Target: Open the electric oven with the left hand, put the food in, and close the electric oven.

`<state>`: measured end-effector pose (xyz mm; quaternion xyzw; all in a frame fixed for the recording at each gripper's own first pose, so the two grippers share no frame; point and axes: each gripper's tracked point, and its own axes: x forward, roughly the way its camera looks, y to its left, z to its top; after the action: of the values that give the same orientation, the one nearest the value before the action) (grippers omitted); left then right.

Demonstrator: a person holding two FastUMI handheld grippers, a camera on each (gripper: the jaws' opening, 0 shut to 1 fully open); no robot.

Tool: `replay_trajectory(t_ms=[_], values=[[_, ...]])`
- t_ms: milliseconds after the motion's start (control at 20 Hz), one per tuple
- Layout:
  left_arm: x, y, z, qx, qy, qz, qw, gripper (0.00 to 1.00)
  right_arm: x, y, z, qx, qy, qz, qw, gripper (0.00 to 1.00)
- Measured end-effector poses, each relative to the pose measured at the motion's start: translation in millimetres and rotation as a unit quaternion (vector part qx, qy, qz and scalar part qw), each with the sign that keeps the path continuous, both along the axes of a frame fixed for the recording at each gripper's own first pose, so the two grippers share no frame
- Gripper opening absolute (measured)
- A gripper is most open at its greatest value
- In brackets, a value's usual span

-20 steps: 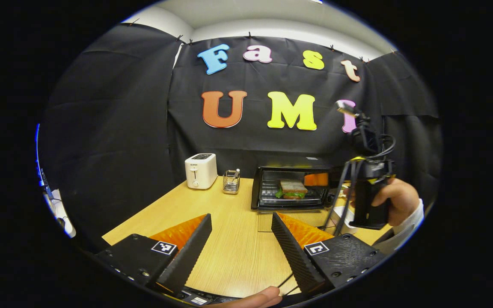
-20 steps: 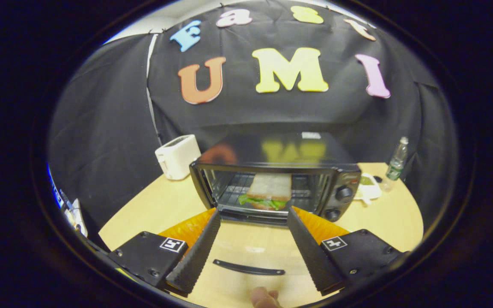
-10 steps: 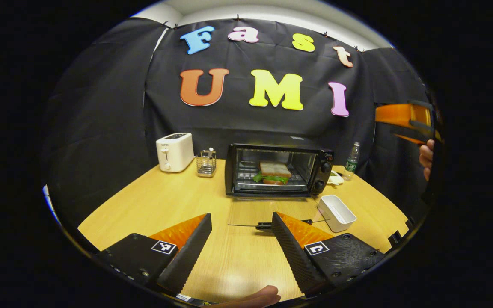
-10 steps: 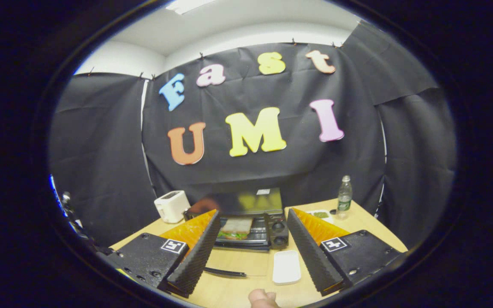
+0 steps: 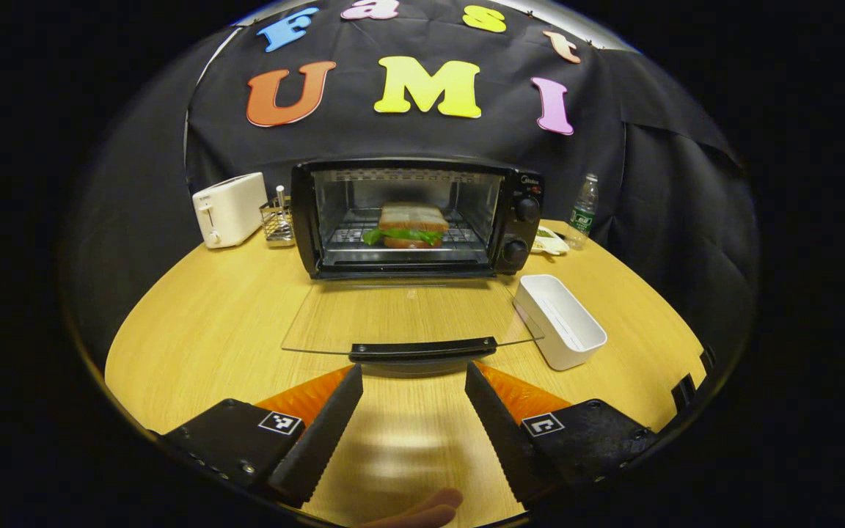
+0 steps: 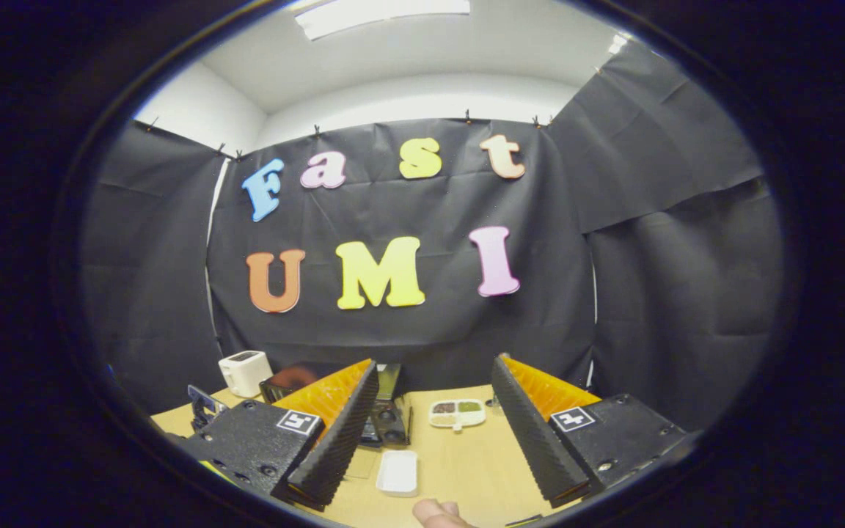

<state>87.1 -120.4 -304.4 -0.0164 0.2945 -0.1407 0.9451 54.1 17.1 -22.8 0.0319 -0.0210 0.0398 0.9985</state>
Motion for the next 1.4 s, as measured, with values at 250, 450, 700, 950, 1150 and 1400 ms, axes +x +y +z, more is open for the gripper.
replay_trajectory(t_ms=[250, 450, 700, 950, 1150, 1400], values=[[10, -22, -19, 0.023, 0.03, -0.01, 0.999, 0.93, 1, -33, 3, -0.008, -0.014, -0.023, 1.0, 0.99], [13, -29, -35, 0.025, 0.053, -0.008, 0.998, 0.94, 8, -46, -9, 0.011, -0.006, -0.024, 1.0, 0.99], [23, -23, -46, 0.051, 0.078, 0.002, 0.996, 0.92, 9, -57, -9, 0.036, -0.02, -0.02, 0.999, 0.99], [28, -21, -35, 0.052, 0.082, 0.009, 0.995, 0.92, 16, -71, -18, 0.051, -0.004, -0.035, 0.998, 0.99], [28, -23, -23, 0.064, 0.07, 0.012, 0.995, 0.92, 17, -76, -24, 0.061, 0.001, -0.039, 0.997, 0.99], [36, -19, 6, 0.058, 0.048, 0.023, 0.997, 0.93, 21, -84, -28, 0.053, 0.008, -0.043, 0.998, 0.99]])
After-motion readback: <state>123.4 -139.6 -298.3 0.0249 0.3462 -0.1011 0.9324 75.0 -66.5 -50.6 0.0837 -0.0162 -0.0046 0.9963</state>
